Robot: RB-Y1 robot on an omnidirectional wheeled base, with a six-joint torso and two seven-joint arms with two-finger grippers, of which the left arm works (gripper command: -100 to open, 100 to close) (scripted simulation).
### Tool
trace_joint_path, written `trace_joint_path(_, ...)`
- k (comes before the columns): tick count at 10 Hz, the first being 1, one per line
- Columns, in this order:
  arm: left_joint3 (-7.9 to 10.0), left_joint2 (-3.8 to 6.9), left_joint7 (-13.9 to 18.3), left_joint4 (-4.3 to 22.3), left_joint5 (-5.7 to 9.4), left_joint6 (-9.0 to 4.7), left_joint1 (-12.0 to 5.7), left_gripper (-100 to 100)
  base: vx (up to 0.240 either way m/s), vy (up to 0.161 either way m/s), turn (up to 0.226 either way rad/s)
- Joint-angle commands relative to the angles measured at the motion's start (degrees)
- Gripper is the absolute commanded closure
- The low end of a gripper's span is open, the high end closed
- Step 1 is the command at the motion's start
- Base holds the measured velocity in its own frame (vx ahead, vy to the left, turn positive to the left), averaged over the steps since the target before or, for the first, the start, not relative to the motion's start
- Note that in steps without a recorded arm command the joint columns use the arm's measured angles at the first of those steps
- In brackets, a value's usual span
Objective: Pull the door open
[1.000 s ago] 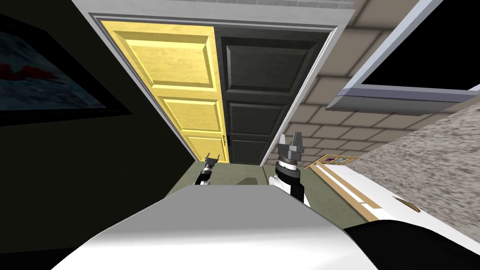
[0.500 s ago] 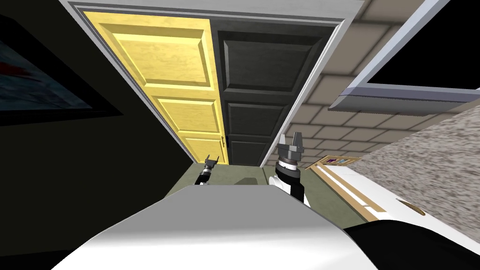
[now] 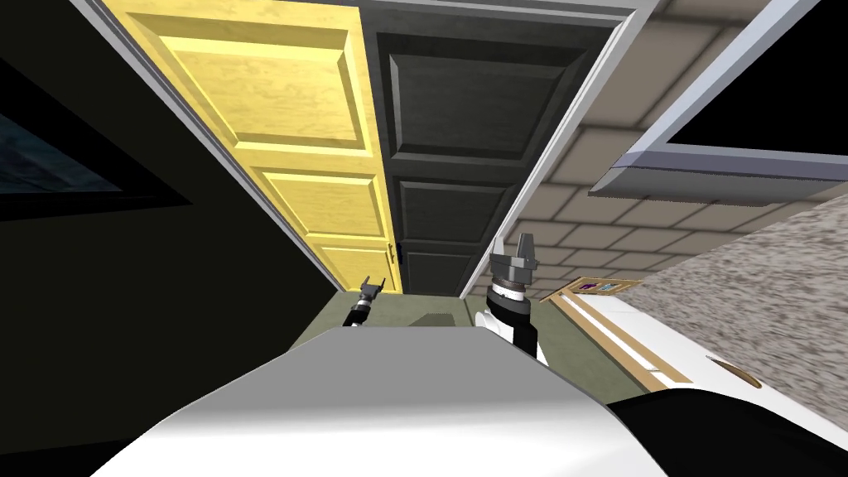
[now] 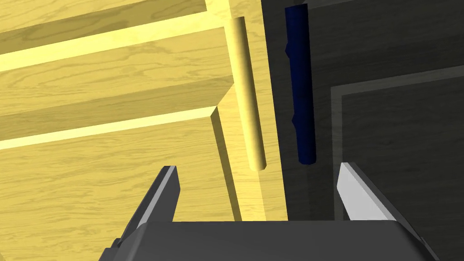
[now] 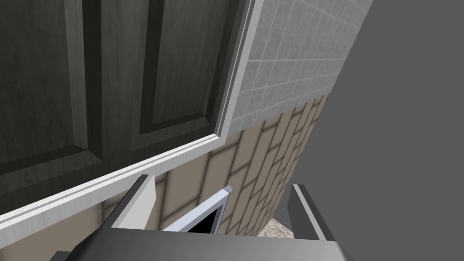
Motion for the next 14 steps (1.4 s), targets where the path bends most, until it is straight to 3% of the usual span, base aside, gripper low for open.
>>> trace_joint_path(1, -0.44, 0.52, 2.25, 1.53, 0.55, -0.12, -0.53, -100, 0.096, -0.023, -0.017)
trace_joint_path(9, -2.38, 2.24, 11.03, 9.48, 2.62, -1.55, -4.01, -100, 0.120, -0.009, -0.020)
trace_joint_path(10, -2.26, 2.10, 10.35, 9.22, 2.43, -1.65, -3.81, -100, 0.066, -0.005, -0.006)
trace_joint_path(13, -0.69, 3.63, 10.47, 11.19, 3.40, -1.65, -1.69, -100, -0.129, 0.031, 0.060)
trace_joint_path(14, -0.69, 3.63, 10.47, 11.19, 3.40, -1.65, -1.69, -100, -0.120, 0.038, 0.000)
